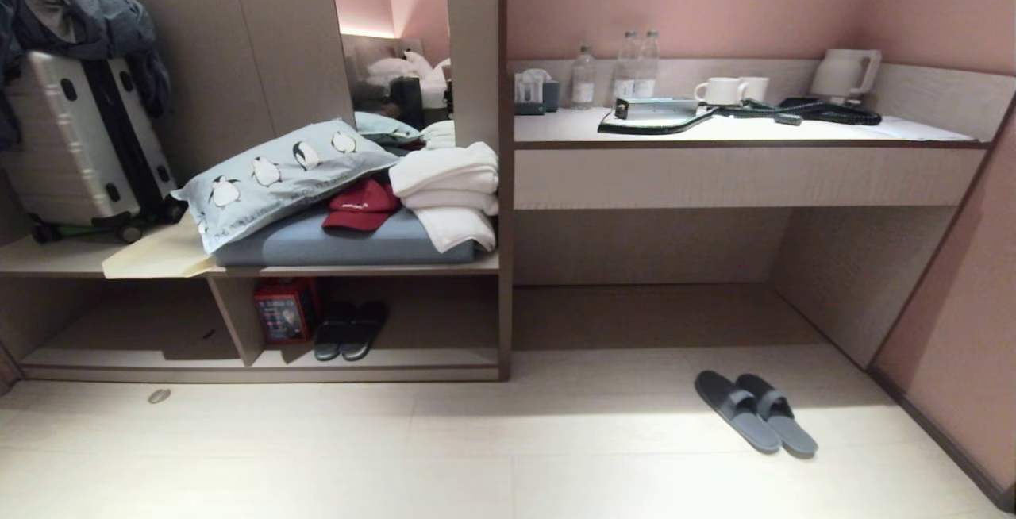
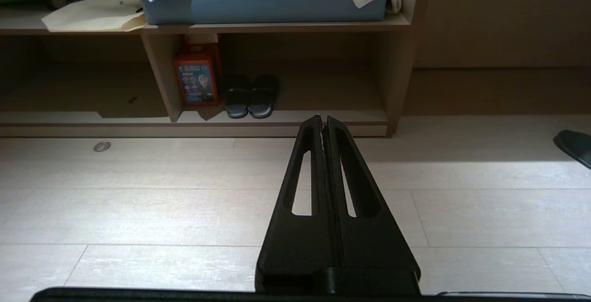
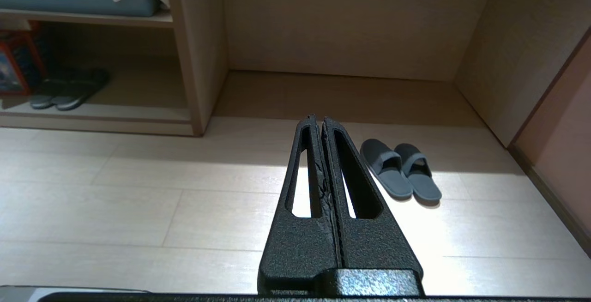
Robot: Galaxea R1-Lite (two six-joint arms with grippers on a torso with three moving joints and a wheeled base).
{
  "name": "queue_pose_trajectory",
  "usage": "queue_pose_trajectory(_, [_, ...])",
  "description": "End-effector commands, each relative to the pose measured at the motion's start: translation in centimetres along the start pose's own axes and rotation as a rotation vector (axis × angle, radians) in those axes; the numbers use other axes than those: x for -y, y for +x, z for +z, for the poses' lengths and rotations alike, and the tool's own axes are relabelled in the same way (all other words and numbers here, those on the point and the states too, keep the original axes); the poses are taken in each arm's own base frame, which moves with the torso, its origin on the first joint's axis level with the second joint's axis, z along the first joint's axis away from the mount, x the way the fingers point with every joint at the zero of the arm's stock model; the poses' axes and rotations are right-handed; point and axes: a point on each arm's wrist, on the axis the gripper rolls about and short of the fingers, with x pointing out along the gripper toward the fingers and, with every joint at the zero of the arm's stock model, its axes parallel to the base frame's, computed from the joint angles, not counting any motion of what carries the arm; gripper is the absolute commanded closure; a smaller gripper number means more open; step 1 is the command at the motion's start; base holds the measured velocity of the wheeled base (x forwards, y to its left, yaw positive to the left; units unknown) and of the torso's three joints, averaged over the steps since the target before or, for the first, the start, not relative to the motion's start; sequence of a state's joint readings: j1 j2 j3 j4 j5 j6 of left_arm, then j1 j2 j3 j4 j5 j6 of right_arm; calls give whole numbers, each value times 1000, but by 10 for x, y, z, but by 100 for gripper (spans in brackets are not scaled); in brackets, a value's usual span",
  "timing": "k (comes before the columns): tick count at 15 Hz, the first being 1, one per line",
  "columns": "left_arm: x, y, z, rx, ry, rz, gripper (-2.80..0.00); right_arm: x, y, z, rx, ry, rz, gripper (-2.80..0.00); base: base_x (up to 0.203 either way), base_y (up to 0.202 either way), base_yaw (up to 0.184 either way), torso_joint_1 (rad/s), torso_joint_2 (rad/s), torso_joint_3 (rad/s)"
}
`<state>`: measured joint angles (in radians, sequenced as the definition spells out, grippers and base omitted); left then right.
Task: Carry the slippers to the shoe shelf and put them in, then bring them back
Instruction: Pick up the slippers on the floor
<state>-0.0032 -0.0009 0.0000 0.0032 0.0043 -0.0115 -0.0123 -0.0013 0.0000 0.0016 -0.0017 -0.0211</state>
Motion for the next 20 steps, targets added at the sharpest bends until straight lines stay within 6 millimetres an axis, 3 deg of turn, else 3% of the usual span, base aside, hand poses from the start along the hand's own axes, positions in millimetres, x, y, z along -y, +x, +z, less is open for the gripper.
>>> queue_pose_trajectory(1, [0,0,0,-2,-1,0,0,0,0,0,0,0,0,0,192,0,-1,6,9,1])
queue_pose_trajectory(20, [0,0,0,-2,-1,0,0,0,0,0,0,0,0,0,189,0,0,3,2,3])
